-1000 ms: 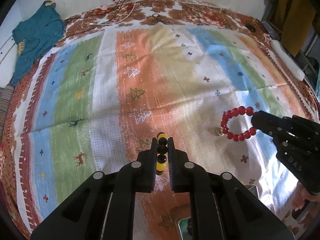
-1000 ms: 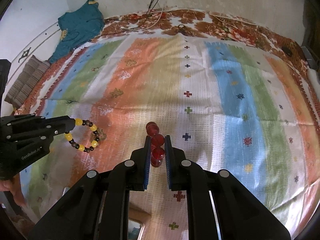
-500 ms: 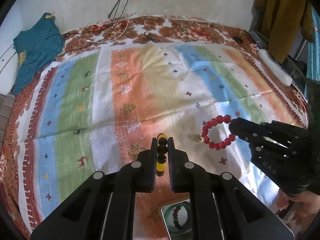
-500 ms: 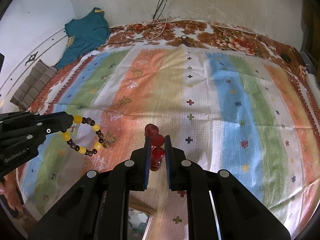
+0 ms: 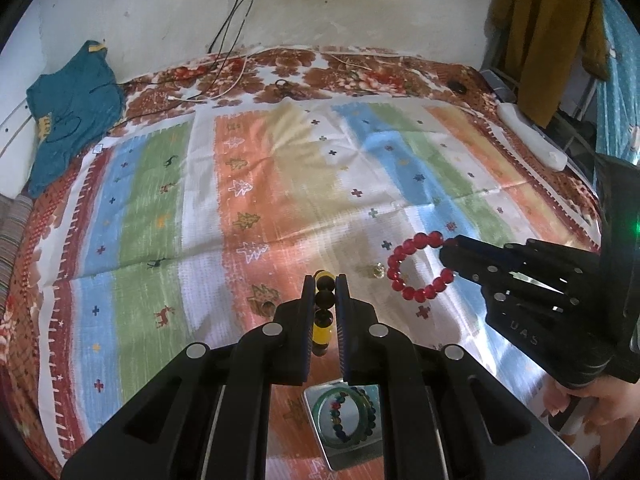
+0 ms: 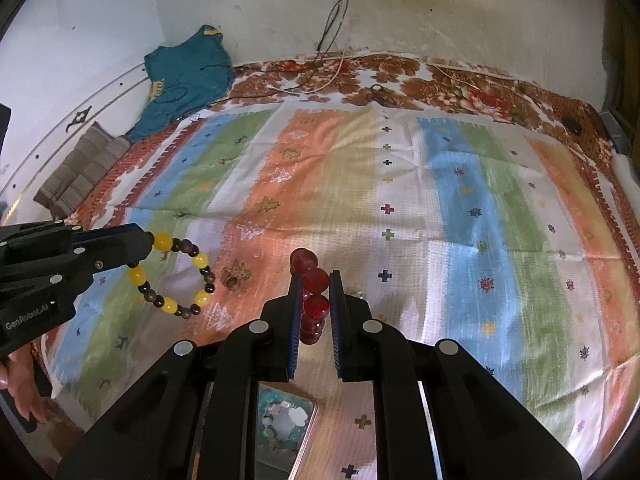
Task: Organize jewelry
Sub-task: 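Lift and carry both held bracelets over the silver tin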
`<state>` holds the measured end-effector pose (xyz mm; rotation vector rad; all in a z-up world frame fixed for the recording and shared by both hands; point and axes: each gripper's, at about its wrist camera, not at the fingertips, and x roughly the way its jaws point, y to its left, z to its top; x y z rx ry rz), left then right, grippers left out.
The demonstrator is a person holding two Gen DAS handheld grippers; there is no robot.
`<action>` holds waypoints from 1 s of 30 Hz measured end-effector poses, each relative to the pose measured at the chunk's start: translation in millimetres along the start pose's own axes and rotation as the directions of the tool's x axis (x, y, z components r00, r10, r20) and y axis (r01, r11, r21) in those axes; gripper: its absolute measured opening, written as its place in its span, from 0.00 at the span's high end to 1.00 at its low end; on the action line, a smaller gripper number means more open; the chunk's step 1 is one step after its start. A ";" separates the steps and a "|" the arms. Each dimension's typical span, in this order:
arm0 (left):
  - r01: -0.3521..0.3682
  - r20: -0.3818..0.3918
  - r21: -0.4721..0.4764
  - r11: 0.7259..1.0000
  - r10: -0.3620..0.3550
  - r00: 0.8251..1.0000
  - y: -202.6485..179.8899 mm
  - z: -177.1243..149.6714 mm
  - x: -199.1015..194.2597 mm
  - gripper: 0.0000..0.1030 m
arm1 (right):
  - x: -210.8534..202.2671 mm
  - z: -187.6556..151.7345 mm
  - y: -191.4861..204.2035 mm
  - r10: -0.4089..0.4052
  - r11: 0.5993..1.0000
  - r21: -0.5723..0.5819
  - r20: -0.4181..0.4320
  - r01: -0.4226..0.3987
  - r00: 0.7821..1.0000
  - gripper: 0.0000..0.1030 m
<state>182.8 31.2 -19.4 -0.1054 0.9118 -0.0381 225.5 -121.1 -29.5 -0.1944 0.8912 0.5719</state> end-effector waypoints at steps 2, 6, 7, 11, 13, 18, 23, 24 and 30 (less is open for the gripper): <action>0.003 0.002 0.007 1.000 -0.003 1.000 -2.9 -2.6 -2.9 0.91 | -2.9 -2.3 2.3 0.005 1.000 -0.008 -0.001 -0.005 1.000 0.86; 0.006 0.003 0.013 1.000 -0.006 1.000 -6.8 -9.8 -7.4 0.91 | -8.3 -6.3 2.6 0.012 1.000 -0.007 0.001 -0.012 1.000 0.86; 0.006 0.002 0.014 1.000 -0.006 1.000 -7.1 -11.3 -7.7 0.91 | -9.9 -7.6 3.0 0.013 1.000 -0.008 0.001 -0.013 1.000 0.86; 0.008 0.001 0.021 1.000 -0.008 1.000 -10.4 -16.4 -11.6 0.91 | -16.4 -12.1 5.2 0.020 1.000 -0.013 0.004 -0.020 1.000 0.86; 0.011 0.005 0.022 1.000 -0.011 1.000 -11.4 -18.1 -14.1 0.91 | -21.4 -14.2 6.6 0.024 1.000 -0.015 0.011 -0.024 1.000 0.86; 0.023 0.015 0.030 0.999 -0.023 1.000 -15.7 -24.6 -21.8 0.91 | -29.3 -19.8 10.2 0.037 0.999 -0.025 0.016 -0.037 0.999 0.86; 0.037 0.027 0.037 0.999 -0.038 0.999 -20.5 -31.2 -30.7 0.91 | -35.7 -26.3 16.0 0.045 0.998 -0.038 0.017 -0.044 0.999 0.86; 0.038 0.028 0.039 0.998 -0.039 0.999 -21.7 -32.5 -31.6 0.91 | -37.4 -27.6 16.5 0.048 0.998 -0.040 0.018 -0.047 0.999 0.86; 0.049 0.034 0.054 0.997 -0.051 0.998 -28.9 -41.3 -38.7 0.91 | -46.0 -36.4 23.8 0.060 0.997 -0.054 0.019 -0.059 0.998 0.86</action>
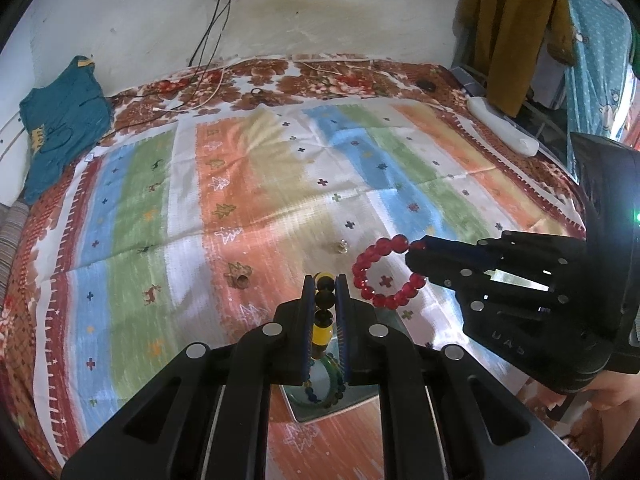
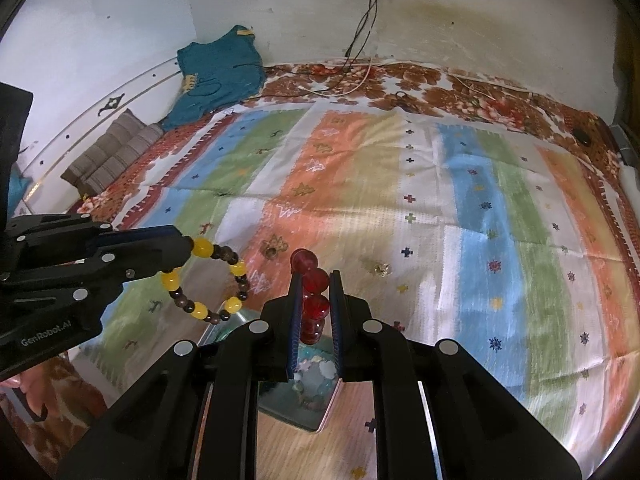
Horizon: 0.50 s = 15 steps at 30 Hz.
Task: Organize jewelry
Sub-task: 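Lift and carry both held bracelets over the silver tin, then open the left tool over the tin while the right tool releases the red bracelet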
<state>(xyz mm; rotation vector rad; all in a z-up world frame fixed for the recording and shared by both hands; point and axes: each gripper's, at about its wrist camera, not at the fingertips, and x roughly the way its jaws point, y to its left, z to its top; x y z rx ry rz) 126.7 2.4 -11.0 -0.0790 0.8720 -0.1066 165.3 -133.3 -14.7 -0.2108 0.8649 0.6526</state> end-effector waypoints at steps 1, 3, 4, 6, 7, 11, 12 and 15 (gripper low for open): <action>0.000 0.000 0.002 1.000 0.000 1.000 -1.4 -1.2 -0.7 0.91 | -1.0 -1.8 1.2 0.002 1.000 -0.003 -0.002 -0.002 1.000 0.86; -0.002 0.001 0.005 1.000 0.002 1.000 -3.3 -4.3 -2.0 0.91 | -2.3 -4.7 2.7 0.003 1.000 -0.006 -0.006 -0.003 1.000 0.86; -0.003 0.001 0.003 1.000 0.003 1.000 -3.2 -3.9 -1.9 0.91 | -3.1 -6.1 3.5 0.003 1.000 -0.007 -0.007 -0.003 1.000 0.86; -0.003 0.002 0.001 1.000 0.003 1.000 -3.9 -6.6 -3.7 0.91 | -4.8 -8.4 3.5 0.002 1.000 -0.007 -0.008 -0.002 1.000 0.86; -0.004 0.002 0.001 1.000 0.004 1.000 -4.4 -8.4 -4.7 0.91 | -5.5 -9.5 3.7 0.002 1.000 -0.007 -0.010 -0.002 1.000 0.86; -0.005 0.005 -0.002 1.000 0.005 1.000 -4.9 -12.3 -6.9 0.91 | -7.8 -15.4 5.4 0.002 1.000 -0.010 -0.014 -0.002 1.000 0.86; -0.006 0.005 -0.002 1.000 0.006 1.000 -4.8 -14.2 -8.0 0.91 | -8.5 -17.0 5.5 0.002 1.000 -0.011 -0.014 -0.002 1.000 0.86; -0.015 0.010 -0.004 1.000 0.015 1.000 -4.7 -19.4 -10.8 0.91 | -9.7 -20.5 5.4 0.004 1.000 -0.011 -0.018 -0.004 1.000 0.86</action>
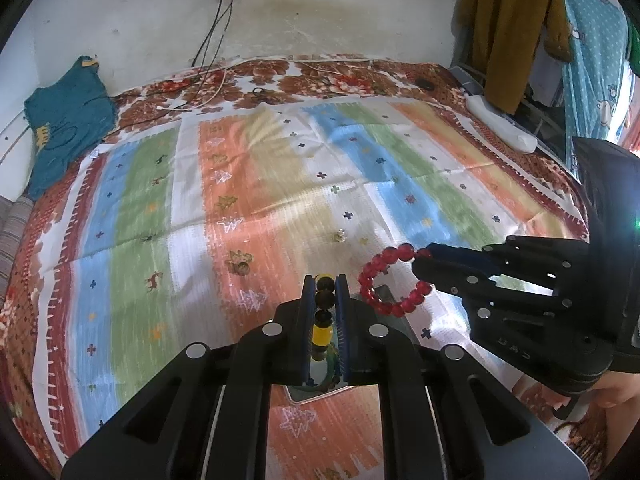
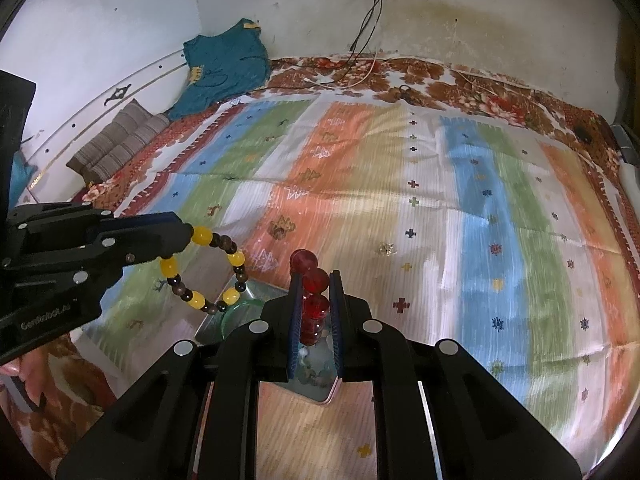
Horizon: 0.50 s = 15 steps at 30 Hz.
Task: Organize jewelry
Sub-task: 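Open the left tool over the tin while the right tool releases the red bracelet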
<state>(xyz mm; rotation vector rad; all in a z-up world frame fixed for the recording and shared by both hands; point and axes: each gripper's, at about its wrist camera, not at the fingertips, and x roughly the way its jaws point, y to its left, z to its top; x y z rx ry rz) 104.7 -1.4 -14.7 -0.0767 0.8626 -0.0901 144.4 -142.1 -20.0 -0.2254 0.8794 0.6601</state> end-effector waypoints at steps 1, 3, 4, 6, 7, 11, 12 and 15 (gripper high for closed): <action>-0.002 -0.001 0.000 1.000 0.002 1.000 -0.3 -1.6 -0.7 0.91 | -0.2 -1.6 0.3 0.000 1.000 -0.001 -0.003 0.000 1.000 0.86; 0.002 -0.004 -0.003 1.000 -0.002 1.000 0.0 -3.4 -1.4 0.91 | -0.6 -4.5 0.7 -0.005 1.000 -0.003 -0.009 0.005 1.000 0.86; 0.002 -0.006 -0.002 1.000 -0.002 1.000 -0.1 -4.3 -1.5 0.91 | -1.3 -5.5 1.2 -0.001 1.000 -0.003 -0.011 0.001 1.000 0.86; 0.001 -0.011 -0.001 1.000 -0.001 1.000 -0.2 -6.8 -1.1 0.91 | -2.2 -7.7 2.7 0.001 1.000 -0.007 -0.014 -0.001 1.000 0.86; 0.001 -0.014 -0.001 1.000 -0.001 1.000 -0.2 -7.3 -0.5 0.91 | -2.6 -8.6 3.2 0.004 1.000 -0.008 -0.017 -0.004 1.000 0.86; -0.010 -0.022 -0.017 1.000 0.010 1.000 2.2 -10.1 0.1 0.91 | 0.2 -13.7 5.2 -0.002 1.000 -0.020 -0.042 0.001 0.999 0.86; -0.021 -0.028 -0.031 0.999 0.020 0.999 4.8 -10.6 0.7 0.90 | 0.1 -13.7 5.1 -0.015 1.000 -0.019 -0.036 0.014 0.999 0.86; -0.037 -0.031 -0.058 0.998 0.036 0.999 11.4 -10.6 1.7 0.74 | -0.6 -12.5 -1.8 -0.038 0.999 0.009 -0.038 0.039 0.999 0.70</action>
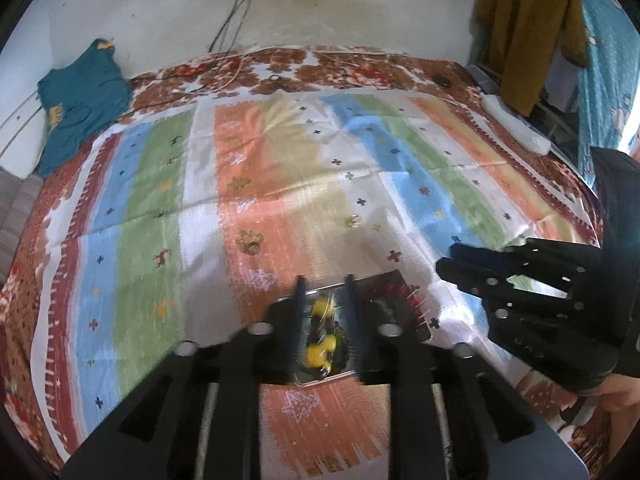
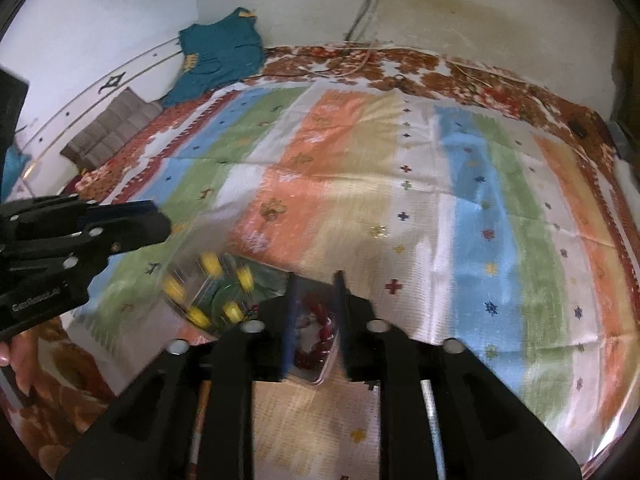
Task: Organize jewelry
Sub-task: 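Open the left tool over the tin while the right tool releases the red bracelet, then move both open tools toward the two small gold rings on the cloth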
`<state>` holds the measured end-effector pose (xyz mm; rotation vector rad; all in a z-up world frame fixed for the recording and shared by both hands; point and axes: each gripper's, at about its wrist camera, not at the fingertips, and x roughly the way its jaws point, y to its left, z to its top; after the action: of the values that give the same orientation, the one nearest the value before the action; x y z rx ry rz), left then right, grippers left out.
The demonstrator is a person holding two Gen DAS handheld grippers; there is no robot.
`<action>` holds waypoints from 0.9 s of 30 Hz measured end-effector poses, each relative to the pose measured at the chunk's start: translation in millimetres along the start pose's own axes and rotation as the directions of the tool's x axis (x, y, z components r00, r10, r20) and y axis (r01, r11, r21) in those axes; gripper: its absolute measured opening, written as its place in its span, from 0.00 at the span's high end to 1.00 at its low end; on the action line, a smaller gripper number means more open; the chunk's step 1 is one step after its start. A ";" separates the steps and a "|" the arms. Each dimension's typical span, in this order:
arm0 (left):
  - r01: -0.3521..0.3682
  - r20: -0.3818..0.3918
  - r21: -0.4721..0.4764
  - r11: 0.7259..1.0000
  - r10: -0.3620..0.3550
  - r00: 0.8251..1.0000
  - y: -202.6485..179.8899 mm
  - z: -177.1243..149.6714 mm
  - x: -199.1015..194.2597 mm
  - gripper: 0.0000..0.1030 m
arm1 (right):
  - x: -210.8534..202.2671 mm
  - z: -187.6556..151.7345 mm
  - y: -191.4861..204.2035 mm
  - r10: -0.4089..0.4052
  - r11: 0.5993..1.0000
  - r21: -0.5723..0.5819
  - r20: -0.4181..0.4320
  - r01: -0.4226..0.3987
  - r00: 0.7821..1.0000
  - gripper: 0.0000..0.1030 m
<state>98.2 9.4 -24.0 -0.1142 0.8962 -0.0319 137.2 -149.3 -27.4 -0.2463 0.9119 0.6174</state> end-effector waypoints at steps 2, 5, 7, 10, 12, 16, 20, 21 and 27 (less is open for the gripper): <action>-0.020 0.010 -0.015 1.000 0.020 1.000 5.7 0.7 -1.1 0.69 | 2.9 0.5 -3.7 -0.014 1.000 0.011 -0.011 0.014 1.000 0.67; -0.034 0.004 -0.041 0.999 0.035 0.999 13.2 1.9 1.2 0.60 | 9.9 1.0 -7.5 -0.029 0.999 0.017 -0.037 0.030 0.999 0.64; -0.045 0.000 -0.052 0.998 0.045 0.999 16.5 2.3 3.2 0.56 | 12.9 1.4 -9.6 -0.032 0.999 0.025 -0.047 0.033 0.998 0.61; -0.055 -0.014 -0.071 0.996 0.054 0.998 21.9 3.7 8.0 0.52 | 16.4 3.7 -12.9 -0.037 0.999 0.031 -0.053 0.039 0.998 0.59; -0.071 -0.026 -0.078 0.994 0.069 0.997 24.8 4.6 12.3 0.50 | 20.8 6.1 -15.1 -0.048 0.998 0.031 -0.060 0.050 0.997 0.57; -0.105 -0.059 -0.105 0.989 0.099 0.993 34.3 8.5 25.3 0.44 | 30.6 11.4 -19.1 -0.061 0.997 0.039 -0.080 0.064 0.995 0.53; -0.130 -0.096 -0.121 0.984 0.119 0.988 41.4 12.3 40.0 0.41 | 40.6 16.2 -24.3 -0.068 0.996 0.054 -0.104 0.074 0.992 0.51; -0.134 -0.100 -0.116 0.984 0.123 0.987 40.6 12.8 42.3 0.40 | 43.2 16.9 -25.5 -0.070 0.995 0.057 -0.112 0.076 0.991 0.51; -0.139 -0.112 -0.102 0.985 0.128 0.985 37.6 20.6 53.8 0.37 | 52.5 23.2 -26.9 -0.079 0.995 0.051 -0.123 0.086 0.989 0.47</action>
<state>147.1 44.4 -57.3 -0.1557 1.0094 0.1378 192.5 -139.7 -56.9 -0.2717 1.0290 0.5034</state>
